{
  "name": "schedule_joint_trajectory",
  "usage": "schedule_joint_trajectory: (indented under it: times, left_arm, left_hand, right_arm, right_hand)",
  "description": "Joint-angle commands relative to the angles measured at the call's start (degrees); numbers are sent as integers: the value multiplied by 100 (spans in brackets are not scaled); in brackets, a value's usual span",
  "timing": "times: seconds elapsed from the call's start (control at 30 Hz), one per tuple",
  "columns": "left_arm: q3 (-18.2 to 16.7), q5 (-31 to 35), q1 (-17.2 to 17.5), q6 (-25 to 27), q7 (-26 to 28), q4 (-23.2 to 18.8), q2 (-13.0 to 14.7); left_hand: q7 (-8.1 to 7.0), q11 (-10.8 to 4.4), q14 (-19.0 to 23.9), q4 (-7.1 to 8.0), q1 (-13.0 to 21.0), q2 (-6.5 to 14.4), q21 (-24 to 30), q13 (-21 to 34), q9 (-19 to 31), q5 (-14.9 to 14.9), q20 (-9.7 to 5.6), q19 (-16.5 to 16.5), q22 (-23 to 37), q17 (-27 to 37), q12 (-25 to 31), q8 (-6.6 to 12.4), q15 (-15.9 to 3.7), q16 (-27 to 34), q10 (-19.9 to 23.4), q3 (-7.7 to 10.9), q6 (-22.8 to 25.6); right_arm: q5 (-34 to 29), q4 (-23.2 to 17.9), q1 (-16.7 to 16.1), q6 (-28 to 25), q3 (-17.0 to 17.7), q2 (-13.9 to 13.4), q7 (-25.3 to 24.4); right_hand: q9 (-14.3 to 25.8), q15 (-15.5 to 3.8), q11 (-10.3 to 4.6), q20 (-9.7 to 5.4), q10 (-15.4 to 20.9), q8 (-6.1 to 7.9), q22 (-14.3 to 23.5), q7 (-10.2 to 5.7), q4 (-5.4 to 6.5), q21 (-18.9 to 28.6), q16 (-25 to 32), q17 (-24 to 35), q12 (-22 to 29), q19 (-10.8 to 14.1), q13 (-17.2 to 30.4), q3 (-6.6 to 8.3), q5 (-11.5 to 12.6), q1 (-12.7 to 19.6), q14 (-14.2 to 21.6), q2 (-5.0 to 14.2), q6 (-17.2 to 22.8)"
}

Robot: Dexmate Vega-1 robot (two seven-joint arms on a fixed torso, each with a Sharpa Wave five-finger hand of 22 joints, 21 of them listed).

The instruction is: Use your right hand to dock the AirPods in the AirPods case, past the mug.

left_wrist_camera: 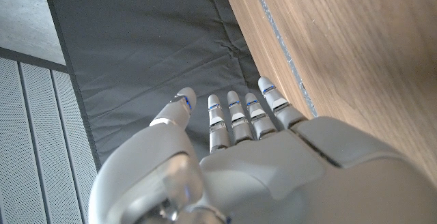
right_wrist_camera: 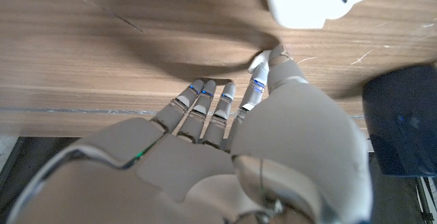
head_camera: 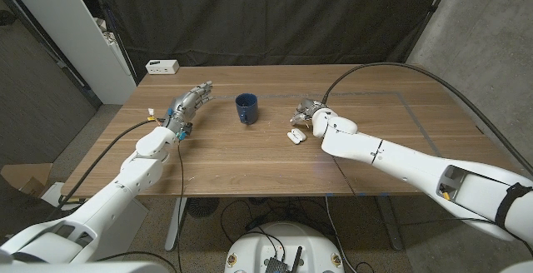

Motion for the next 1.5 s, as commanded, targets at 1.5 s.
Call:
schedule_joint_trajectory:
  times: [1.5]
  left_arm:
    - [179,134,-354,23,-143,166,-109]
  left_hand:
    - [27,-17,25,80,-68,-17,-75,-24,28,33,27,63,21,28,45,-38,-75,22,47,-35,32]
  right_arm:
    - [1140,-2509,-1415,-665,1191,-999,-690]
  right_hand:
    - [-49,-612,165,183,-113,-158,7,-24,156,-15,-71,40,-122,63,48,-160,-10,-431,-233,-26,5]
